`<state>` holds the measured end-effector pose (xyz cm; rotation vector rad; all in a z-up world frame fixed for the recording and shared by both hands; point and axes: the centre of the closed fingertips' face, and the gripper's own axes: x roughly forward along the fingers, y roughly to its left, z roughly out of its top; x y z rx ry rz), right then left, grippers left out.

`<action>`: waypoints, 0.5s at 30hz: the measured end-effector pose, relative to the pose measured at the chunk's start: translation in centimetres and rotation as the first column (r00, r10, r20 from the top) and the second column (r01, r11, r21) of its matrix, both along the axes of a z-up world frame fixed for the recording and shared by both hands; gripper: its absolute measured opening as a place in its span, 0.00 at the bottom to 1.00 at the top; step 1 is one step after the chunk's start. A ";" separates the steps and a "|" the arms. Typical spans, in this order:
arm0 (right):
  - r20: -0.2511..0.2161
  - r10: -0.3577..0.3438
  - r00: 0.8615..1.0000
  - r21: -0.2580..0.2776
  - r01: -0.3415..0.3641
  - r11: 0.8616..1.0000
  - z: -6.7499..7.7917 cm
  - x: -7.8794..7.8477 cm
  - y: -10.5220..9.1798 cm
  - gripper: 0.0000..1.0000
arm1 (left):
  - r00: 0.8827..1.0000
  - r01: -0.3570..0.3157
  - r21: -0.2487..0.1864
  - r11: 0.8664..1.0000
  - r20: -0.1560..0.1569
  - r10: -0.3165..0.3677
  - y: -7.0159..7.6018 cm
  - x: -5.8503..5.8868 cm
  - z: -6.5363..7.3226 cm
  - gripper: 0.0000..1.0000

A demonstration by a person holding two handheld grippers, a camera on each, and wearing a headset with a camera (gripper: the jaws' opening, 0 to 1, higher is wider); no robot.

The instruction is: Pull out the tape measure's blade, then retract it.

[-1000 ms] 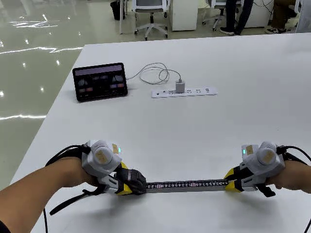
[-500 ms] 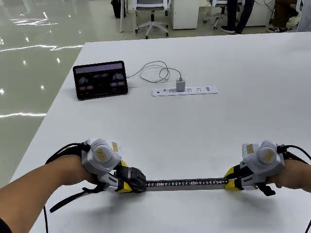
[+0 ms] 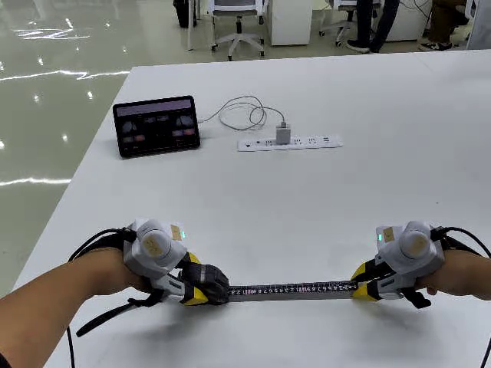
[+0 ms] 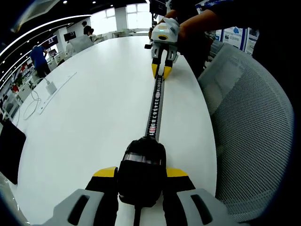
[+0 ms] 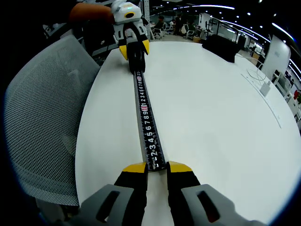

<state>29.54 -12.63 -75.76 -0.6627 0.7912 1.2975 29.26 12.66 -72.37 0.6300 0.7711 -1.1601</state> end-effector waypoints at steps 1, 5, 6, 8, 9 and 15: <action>0.002 0.003 1.000 -0.006 -0.003 1.000 0.0 0.0 0.0 0.11 | 1.000 -0.004 -0.002 1.000 -0.001 0.004 0.0 0.0 0.0 0.32; 0.010 0.013 1.000 -0.022 -0.013 1.000 0.0 0.0 0.0 0.12 | 1.000 -0.014 -0.011 1.000 0.007 0.014 -0.2 0.1 0.1 0.33; 0.012 0.024 1.000 -0.030 -0.023 0.999 0.0 0.0 0.0 0.12 | 1.000 -0.014 -0.006 1.000 0.009 0.014 -0.2 0.1 0.1 0.33; 0.012 0.032 0.999 -0.038 -0.032 0.999 0.0 0.1 0.0 0.12 | 1.000 -0.006 0.009 1.000 0.012 0.005 -0.2 0.0 0.1 0.33; 0.016 0.044 0.999 -0.045 -0.044 0.998 0.0 0.1 0.0 0.12 | 1.000 0.006 0.022 1.000 0.015 -0.007 -0.1 0.0 0.1 0.33; 0.038 0.053 0.998 -0.066 -0.050 0.997 0.1 0.5 -0.1 0.17 | 1.000 0.029 0.071 0.997 -0.004 -0.028 0.5 -0.3 -0.1 0.43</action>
